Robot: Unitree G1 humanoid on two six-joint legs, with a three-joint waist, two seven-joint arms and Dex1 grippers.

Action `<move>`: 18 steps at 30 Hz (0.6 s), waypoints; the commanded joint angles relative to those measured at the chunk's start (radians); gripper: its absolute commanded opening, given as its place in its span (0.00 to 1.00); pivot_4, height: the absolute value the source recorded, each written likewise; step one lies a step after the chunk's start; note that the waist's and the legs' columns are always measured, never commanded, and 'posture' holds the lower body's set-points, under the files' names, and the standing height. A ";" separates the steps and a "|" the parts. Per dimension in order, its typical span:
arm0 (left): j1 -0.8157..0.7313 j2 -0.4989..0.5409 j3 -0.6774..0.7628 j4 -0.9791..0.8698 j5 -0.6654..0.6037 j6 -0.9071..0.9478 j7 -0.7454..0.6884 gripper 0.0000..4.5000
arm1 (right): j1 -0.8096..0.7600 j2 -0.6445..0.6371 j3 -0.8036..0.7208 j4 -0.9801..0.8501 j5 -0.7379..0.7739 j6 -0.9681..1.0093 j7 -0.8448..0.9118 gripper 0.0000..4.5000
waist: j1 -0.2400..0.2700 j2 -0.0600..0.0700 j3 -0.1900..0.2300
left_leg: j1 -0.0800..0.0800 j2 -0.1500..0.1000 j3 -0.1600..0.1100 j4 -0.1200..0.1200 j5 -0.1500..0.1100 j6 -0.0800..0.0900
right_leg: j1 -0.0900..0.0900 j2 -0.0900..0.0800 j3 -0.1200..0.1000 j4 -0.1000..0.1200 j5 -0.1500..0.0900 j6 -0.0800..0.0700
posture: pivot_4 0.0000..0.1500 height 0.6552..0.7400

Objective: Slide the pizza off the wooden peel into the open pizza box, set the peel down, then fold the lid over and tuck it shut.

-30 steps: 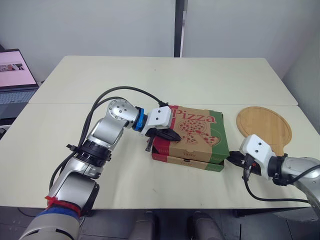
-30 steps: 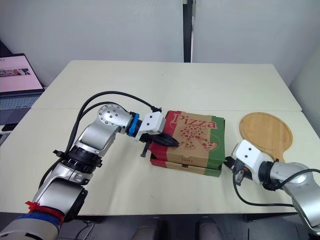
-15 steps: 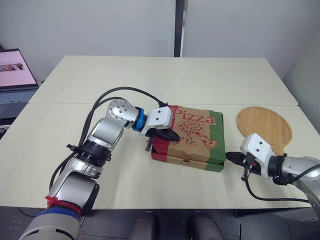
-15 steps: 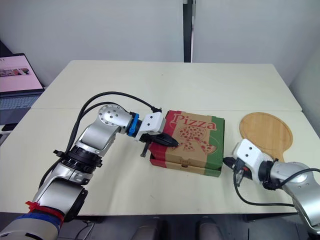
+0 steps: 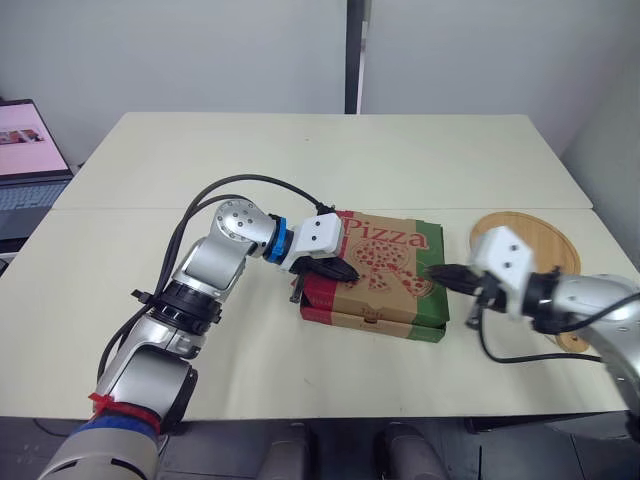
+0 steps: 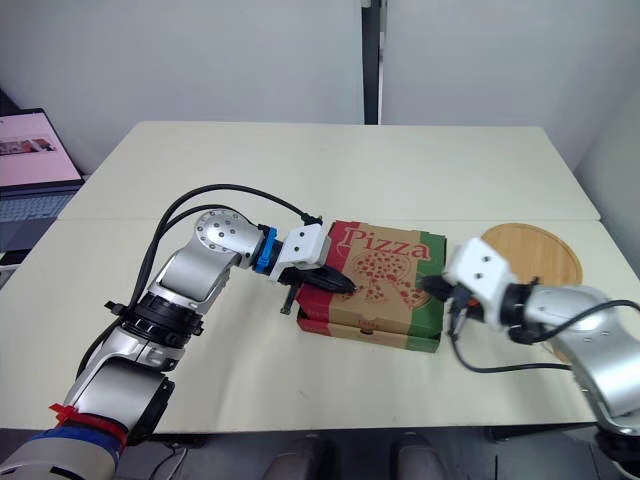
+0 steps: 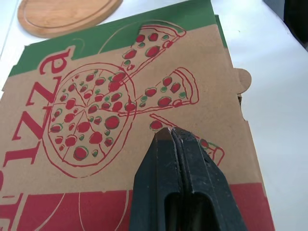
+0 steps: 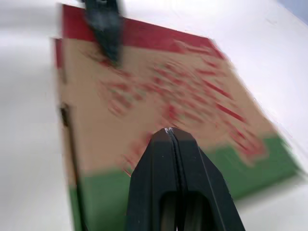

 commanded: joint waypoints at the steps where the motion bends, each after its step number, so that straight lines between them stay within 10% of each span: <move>1: -0.007 0.036 0.070 -0.061 -0.060 0.054 0.002 0.00 | -0.086 0.055 0.119 0.046 -0.062 -0.020 -0.022 0.00 | -0.001 0.000 0.000 | 0.000 0.000 0.000 0.000 0.000 0.000 | -0.001 0.000 0.000 0.000 0.000 0.000 | 1.00 0.90; 11: -0.005 0.263 0.120 0.089 0.013 -0.076 -0.032 0.00 | -0.187 0.142 0.245 0.151 -0.139 -0.099 0.015 0.00 | -0.011 0.000 0.000 | 0.000 0.000 0.000 -0.001 0.000 0.000 | -0.002 0.000 0.000 0.001 0.000 0.000 | 1.00 0.90; 18: 0.045 0.241 0.110 0.063 0.012 -0.079 -0.037 0.00 | -0.203 0.145 0.233 0.161 -0.149 -0.106 0.032 0.00 | -0.008 0.000 0.000 | 0.000 -0.001 0.000 -0.001 0.000 0.000 | -0.002 0.000 0.000 0.001 0.000 0.000 | 1.00 0.90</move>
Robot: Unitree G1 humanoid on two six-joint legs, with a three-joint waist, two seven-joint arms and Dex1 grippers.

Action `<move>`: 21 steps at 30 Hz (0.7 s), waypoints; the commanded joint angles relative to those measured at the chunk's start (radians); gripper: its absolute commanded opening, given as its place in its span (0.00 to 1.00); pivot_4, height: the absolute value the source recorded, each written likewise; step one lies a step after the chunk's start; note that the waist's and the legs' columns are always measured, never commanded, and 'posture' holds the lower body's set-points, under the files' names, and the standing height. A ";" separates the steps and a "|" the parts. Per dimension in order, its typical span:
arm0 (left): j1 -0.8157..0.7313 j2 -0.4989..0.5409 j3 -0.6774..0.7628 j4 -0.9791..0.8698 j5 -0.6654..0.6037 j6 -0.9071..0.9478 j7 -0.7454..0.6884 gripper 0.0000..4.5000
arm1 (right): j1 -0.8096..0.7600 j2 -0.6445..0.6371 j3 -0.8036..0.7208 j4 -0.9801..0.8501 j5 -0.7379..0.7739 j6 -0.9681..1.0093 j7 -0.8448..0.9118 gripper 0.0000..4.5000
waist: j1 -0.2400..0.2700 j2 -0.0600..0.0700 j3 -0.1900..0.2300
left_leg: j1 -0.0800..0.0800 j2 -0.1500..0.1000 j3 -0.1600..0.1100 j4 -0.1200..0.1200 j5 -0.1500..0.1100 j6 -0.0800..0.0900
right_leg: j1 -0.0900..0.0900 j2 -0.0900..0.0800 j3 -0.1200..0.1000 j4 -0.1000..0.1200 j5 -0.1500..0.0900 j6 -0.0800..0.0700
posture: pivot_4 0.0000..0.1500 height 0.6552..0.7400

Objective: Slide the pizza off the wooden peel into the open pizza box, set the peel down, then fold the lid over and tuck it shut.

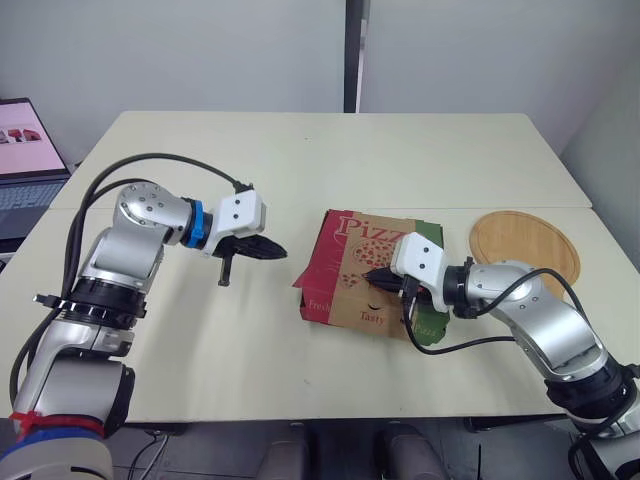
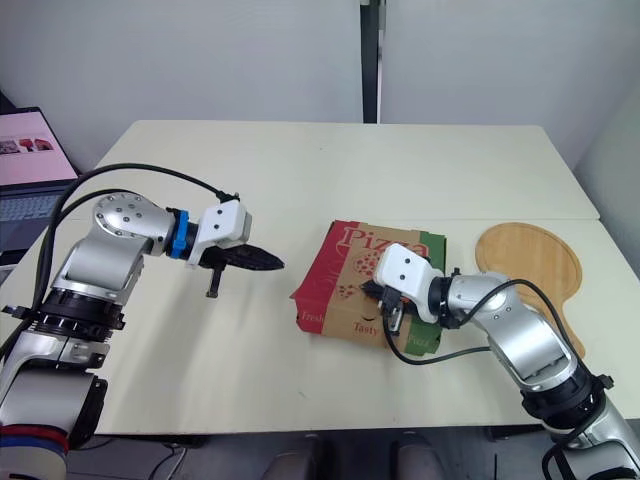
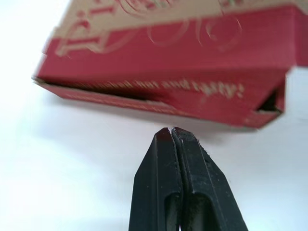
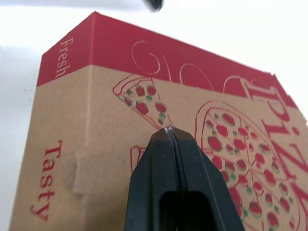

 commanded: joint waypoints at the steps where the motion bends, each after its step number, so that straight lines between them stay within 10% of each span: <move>1: 0.001 -0.014 -0.007 -0.050 -0.006 -0.001 -0.003 0.00 | -0.015 0.000 -0.014 -0.014 -0.004 -0.009 0.012 0.00 | 0.000 0.000 0.000 | 0.000 0.000 0.000 0.000 0.000 0.000 | 0.000 0.000 0.000 0.000 0.000 0.000 | 1.00 0.90; 21: 0.041 -0.109 -0.036 -0.118 0.006 0.017 0.053 0.00 | -0.029 0.009 -0.028 -0.011 -0.004 -0.006 0.009 0.00 | 0.000 0.000 0.000 | 0.000 0.000 0.000 0.000 0.000 0.000 | 0.000 0.000 0.000 0.001 0.000 0.000 | 1.00 0.90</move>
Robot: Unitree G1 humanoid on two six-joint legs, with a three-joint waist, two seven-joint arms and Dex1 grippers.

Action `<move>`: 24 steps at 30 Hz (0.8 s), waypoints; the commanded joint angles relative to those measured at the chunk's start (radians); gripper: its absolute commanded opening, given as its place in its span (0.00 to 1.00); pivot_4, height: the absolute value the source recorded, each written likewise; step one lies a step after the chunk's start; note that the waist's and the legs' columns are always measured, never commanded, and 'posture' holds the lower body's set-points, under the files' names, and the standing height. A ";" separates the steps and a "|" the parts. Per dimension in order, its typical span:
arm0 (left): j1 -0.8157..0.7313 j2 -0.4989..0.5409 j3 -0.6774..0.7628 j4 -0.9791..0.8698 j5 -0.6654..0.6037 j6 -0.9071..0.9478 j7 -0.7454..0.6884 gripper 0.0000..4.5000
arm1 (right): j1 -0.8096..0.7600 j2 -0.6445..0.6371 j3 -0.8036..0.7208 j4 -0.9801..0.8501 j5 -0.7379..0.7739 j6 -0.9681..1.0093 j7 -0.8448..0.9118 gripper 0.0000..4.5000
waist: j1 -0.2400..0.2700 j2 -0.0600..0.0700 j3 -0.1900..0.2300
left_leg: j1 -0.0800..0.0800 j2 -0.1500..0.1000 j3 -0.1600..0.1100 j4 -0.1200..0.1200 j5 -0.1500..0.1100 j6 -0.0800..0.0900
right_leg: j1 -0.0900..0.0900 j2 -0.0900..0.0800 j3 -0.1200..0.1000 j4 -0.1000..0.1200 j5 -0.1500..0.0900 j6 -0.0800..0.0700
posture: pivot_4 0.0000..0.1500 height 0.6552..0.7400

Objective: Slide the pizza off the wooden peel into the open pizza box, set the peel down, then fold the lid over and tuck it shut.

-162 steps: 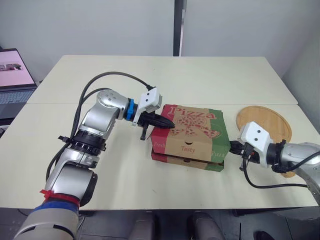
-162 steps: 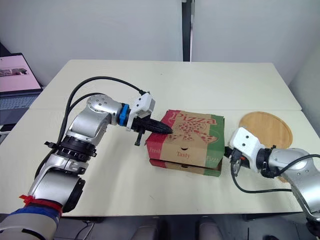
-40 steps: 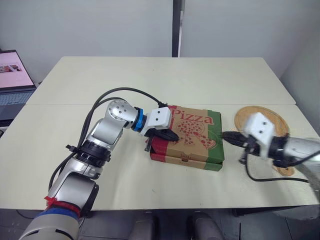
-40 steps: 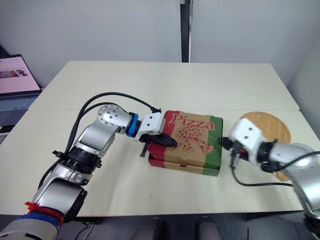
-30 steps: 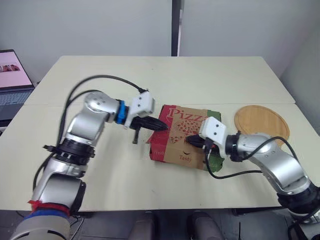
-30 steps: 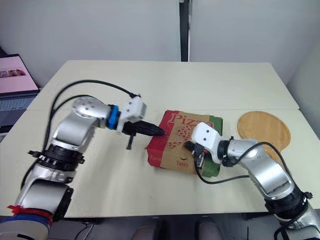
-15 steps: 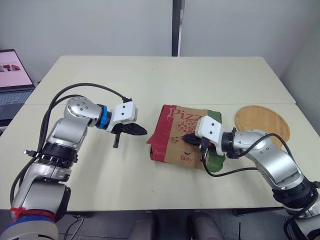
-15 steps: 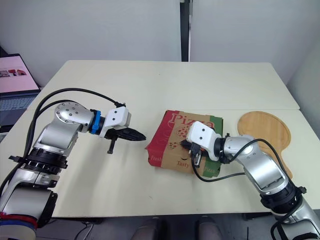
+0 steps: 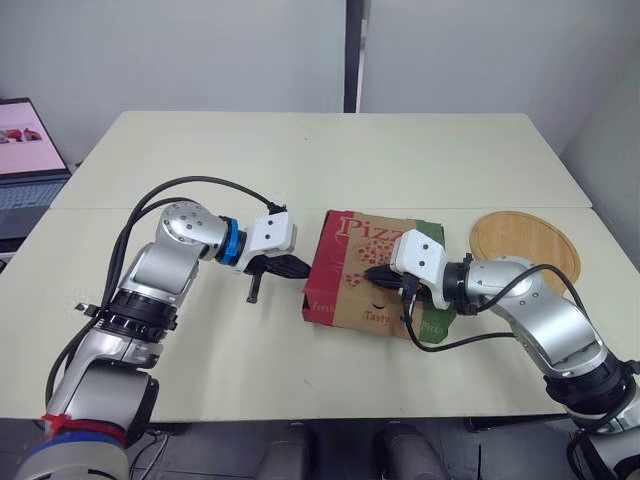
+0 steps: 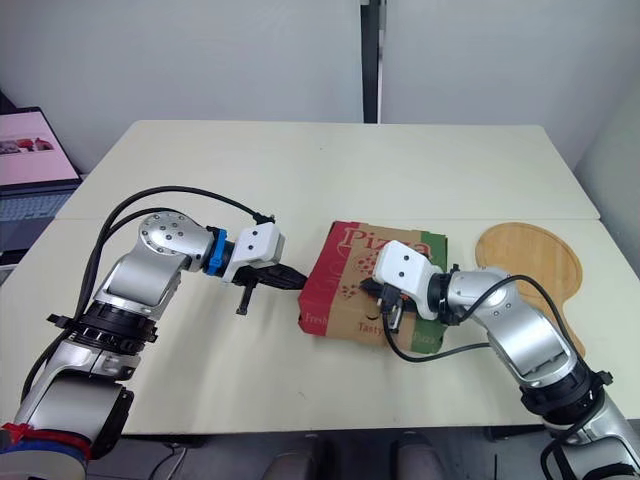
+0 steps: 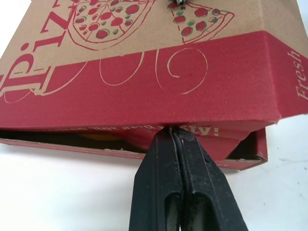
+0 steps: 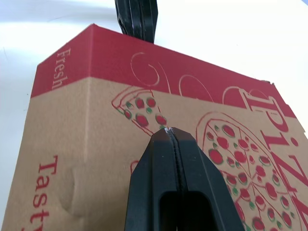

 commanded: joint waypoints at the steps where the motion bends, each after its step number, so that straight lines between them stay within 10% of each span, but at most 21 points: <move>1: 0.025 -0.003 0.007 -0.040 0.005 -0.026 0.032 0.00 | -0.015 0.004 -0.027 -0.016 -0.004 -0.006 -0.005 0.00 | -0.002 0.000 0.000 | 0.000 0.000 0.000 0.000 0.000 0.000 | 0.000 0.000 0.000 0.000 0.000 0.000 | 1.00 0.90; 24: -0.118 -0.094 -0.037 -0.039 -0.086 0.094 -0.032 0.00 | 0.009 -0.012 -0.026 -0.033 -0.017 -0.005 -0.005 0.00 | -0.003 0.000 0.000 | 0.000 0.000 0.000 0.000 0.000 0.000 | 0.000 0.000 0.000 0.000 0.000 0.000 | 1.00 0.90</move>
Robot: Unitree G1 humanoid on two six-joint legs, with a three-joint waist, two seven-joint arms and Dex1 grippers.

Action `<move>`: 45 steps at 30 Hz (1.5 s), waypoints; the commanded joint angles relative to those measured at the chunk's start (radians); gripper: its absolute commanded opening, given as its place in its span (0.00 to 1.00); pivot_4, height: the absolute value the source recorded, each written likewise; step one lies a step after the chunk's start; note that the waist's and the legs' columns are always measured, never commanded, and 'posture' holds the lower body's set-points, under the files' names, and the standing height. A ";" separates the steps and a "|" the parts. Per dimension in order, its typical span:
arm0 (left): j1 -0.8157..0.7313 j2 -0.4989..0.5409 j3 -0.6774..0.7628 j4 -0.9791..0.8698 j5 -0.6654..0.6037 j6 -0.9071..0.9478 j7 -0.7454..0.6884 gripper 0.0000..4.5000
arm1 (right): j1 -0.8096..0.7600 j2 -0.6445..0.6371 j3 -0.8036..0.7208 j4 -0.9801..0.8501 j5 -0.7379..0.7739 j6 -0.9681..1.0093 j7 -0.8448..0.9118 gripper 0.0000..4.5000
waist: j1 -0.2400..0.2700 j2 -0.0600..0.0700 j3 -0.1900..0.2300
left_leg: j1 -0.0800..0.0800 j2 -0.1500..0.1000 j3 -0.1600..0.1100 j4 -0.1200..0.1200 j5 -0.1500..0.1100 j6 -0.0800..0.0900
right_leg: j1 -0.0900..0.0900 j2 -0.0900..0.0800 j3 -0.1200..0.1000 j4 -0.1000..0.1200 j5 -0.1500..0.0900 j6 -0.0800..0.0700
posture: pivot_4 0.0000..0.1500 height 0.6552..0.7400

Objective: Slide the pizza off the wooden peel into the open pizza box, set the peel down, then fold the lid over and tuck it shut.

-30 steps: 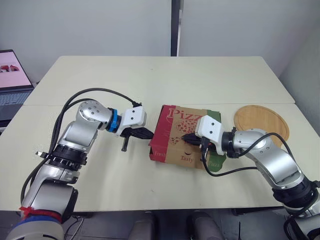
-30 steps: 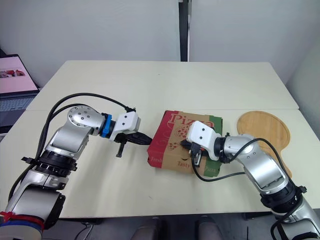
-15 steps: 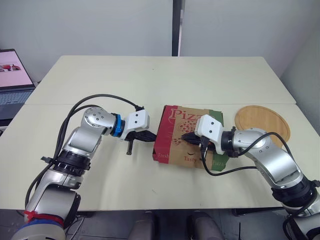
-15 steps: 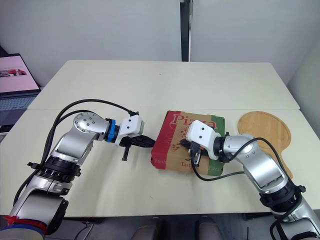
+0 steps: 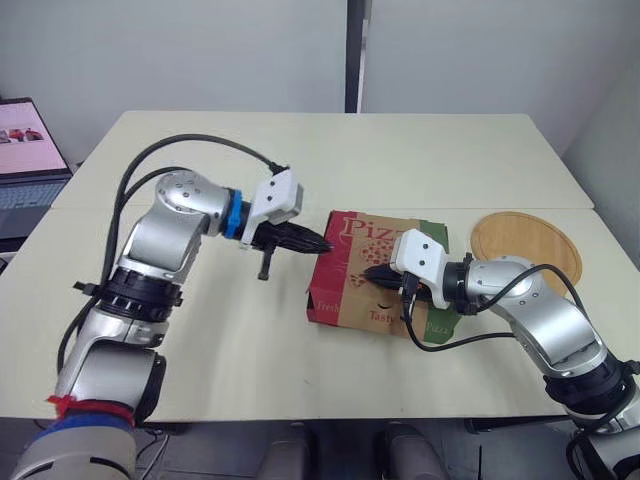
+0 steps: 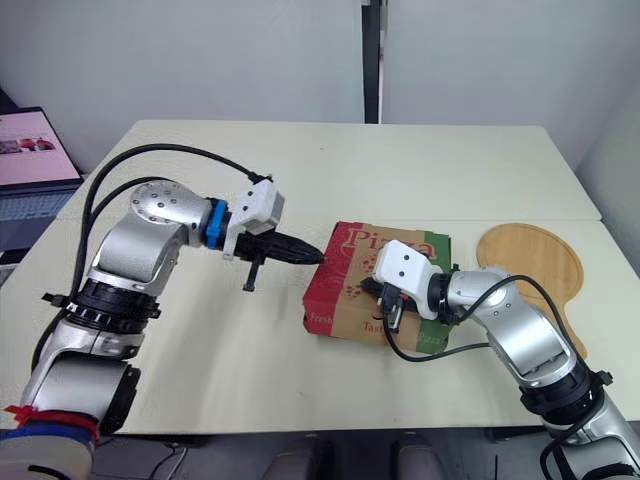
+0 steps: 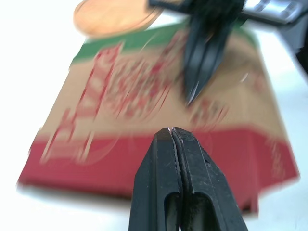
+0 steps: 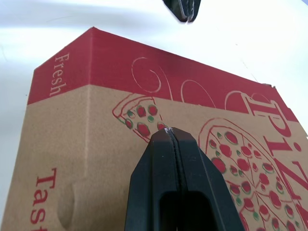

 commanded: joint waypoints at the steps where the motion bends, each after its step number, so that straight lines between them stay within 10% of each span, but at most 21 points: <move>1: -0.007 -0.031 -0.036 0.032 0.035 -0.066 0.006 0.00 | 0.006 -0.008 -0.023 -0.038 -0.010 -0.005 -0.007 0.00 | -0.001 0.000 0.000 | 0.000 0.000 0.000 0.000 0.000 0.000 | 0.000 0.000 0.000 0.000 0.000 0.000 | 1.00 0.90; 12: -0.033 -0.082 -0.075 0.125 0.074 -0.155 -0.027 0.00 | 0.139 -0.148 -0.294 -0.287 0.204 0.173 0.055 0.12 | 0.002 0.000 0.000 | -0.001 0.000 0.000 0.000 0.000 0.000 | 0.000 0.000 0.000 -0.001 0.000 0.000 | 1.00 0.90; 22: -0.051 -0.094 -0.064 0.157 0.086 -0.175 -0.027 0.00 | 0.258 -0.293 -0.290 -0.378 0.187 0.143 0.051 0.85 | 0.000 0.000 0.000 | 0.000 0.000 0.000 0.000 0.000 0.000 | 0.001 0.000 0.000 -0.001 0.000 0.000 | 1.00 0.90; 45: -0.002 -0.101 -0.108 0.015 0.078 -0.167 -0.055 0.00 | 0.217 -0.252 -0.170 -0.250 -0.043 0.004 -0.028 0.85 | 0.000 0.000 0.000 | 0.000 0.000 0.000 0.000 0.000 0.000 | 0.001 0.000 0.001 -0.001 0.000 0.000 | 1.00 0.90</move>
